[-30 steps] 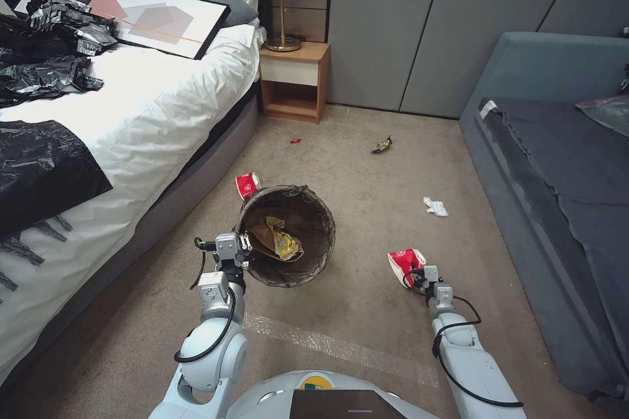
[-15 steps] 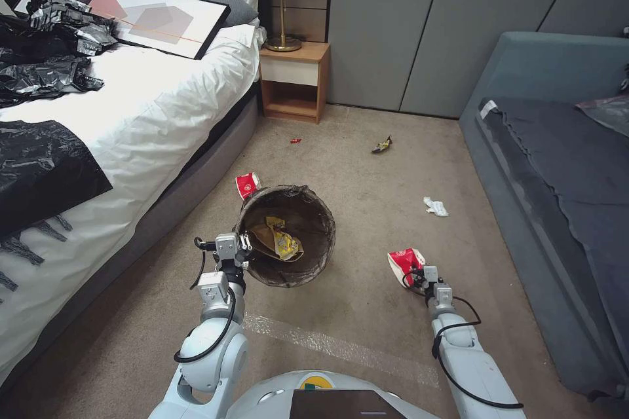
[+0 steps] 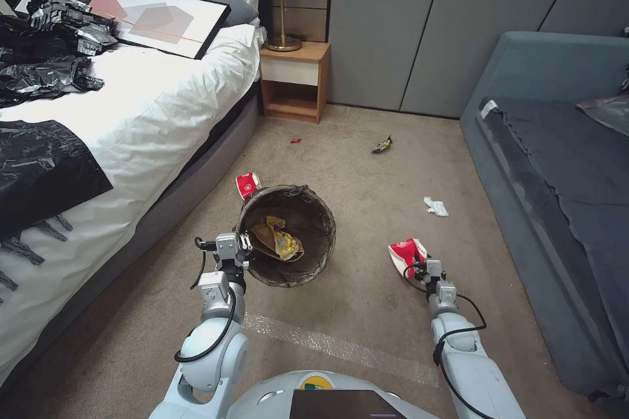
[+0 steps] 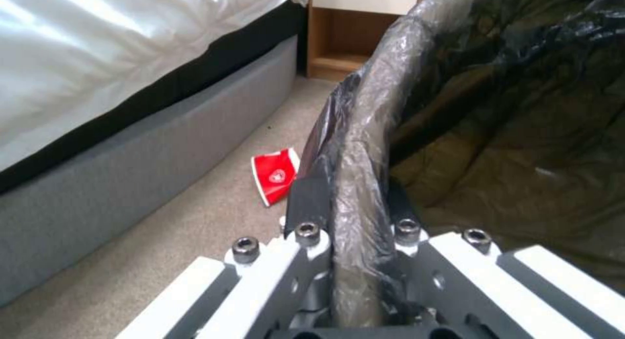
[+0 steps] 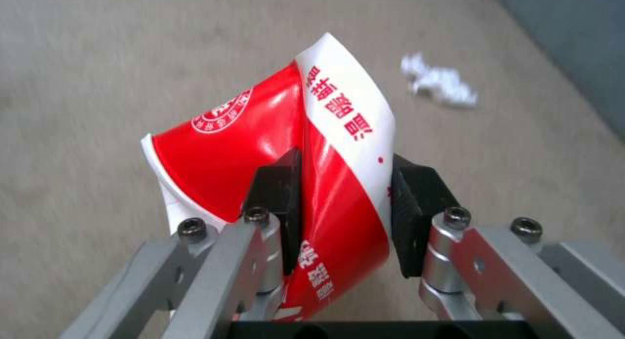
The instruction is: Pick up the trash bin, then pick up the garbage from the floor and place it into the trash bin.
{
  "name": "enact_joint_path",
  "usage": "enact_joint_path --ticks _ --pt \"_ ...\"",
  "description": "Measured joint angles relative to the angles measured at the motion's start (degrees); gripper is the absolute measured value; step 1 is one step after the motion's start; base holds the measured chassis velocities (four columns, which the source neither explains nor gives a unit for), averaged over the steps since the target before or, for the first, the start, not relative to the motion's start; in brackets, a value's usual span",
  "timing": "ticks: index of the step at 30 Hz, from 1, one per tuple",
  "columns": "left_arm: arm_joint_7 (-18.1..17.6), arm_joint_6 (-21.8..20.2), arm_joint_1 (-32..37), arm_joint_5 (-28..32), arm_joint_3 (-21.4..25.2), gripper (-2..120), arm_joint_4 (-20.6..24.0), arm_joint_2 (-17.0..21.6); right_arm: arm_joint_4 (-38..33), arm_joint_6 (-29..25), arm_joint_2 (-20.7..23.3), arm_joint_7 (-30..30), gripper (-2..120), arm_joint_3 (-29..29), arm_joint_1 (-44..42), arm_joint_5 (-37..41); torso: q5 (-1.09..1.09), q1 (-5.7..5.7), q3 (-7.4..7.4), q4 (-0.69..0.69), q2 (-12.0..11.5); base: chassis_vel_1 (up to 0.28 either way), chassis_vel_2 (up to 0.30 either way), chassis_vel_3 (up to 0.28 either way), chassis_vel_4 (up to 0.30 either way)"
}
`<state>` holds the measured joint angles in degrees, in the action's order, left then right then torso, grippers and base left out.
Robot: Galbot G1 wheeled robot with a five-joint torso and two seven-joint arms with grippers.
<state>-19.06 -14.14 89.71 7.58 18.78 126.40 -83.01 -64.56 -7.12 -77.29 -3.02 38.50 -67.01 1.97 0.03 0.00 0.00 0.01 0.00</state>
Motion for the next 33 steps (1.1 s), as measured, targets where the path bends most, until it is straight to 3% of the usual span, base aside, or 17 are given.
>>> enact_joint_path --ticks 9,14,17,19,21,27,33 --pt "0.02 0.04 -0.01 -0.15 -0.21 3 -0.44 -0.16 -18.02 -1.29 -1.04 3.03 27 0.30 -7.27 3.61 -0.03 0.00 0.00 -0.01 0.00 0.000 0.000 0.000 0.000" --pt "0.05 0.08 -0.05 -0.32 -0.77 3 -0.89 -0.30 -31.65 -5.25 -1.33 3.53 27 -0.65 -9.91 6.12 -0.04 0.00 0.00 -0.01 0.00 0.000 0.000 0.000 0.000" --pt "0.04 0.09 -0.07 -0.33 -0.77 3 -0.97 -0.26 -36.07 -6.64 -1.34 3.48 27 -1.22 -10.20 6.76 -0.04 0.00 0.00 -0.01 0.00 0.000 0.000 0.000 0.000" --pt "0.05 0.09 -0.07 -0.34 -0.86 3 -1.35 -0.21 -43.11 -9.35 -1.33 1.95 27 -3.07 -10.09 8.75 -0.04 0.00 0.00 -0.02 0.00 0.000 0.000 0.000 0.000" --pt "0.05 0.09 -0.05 -0.34 -0.92 3 -1.50 -0.20 -44.44 -10.09 -1.33 1.06 27 -3.55 -10.00 9.35 -0.04 0.00 0.00 0.00 0.00 0.000 0.000 0.000 0.000" --pt "0.03 0.10 0.00 -0.37 -1.48 3 -1.84 -0.15 -54.21 -15.35 -0.98 -9.34 27 -8.32 -11.11 14.70 -0.04 0.00 0.00 -0.01 0.00 0.000 0.000 0.000 0.000" --pt "0.01 -0.01 -0.01 -0.34 -1.68 3 -1.84 -0.06 -59.17 -15.71 -0.71 -11.72 27 -11.96 -12.98 14.10 -0.03 0.00 0.00 -0.02 0.00 0.000 0.000 0.000 0.000"
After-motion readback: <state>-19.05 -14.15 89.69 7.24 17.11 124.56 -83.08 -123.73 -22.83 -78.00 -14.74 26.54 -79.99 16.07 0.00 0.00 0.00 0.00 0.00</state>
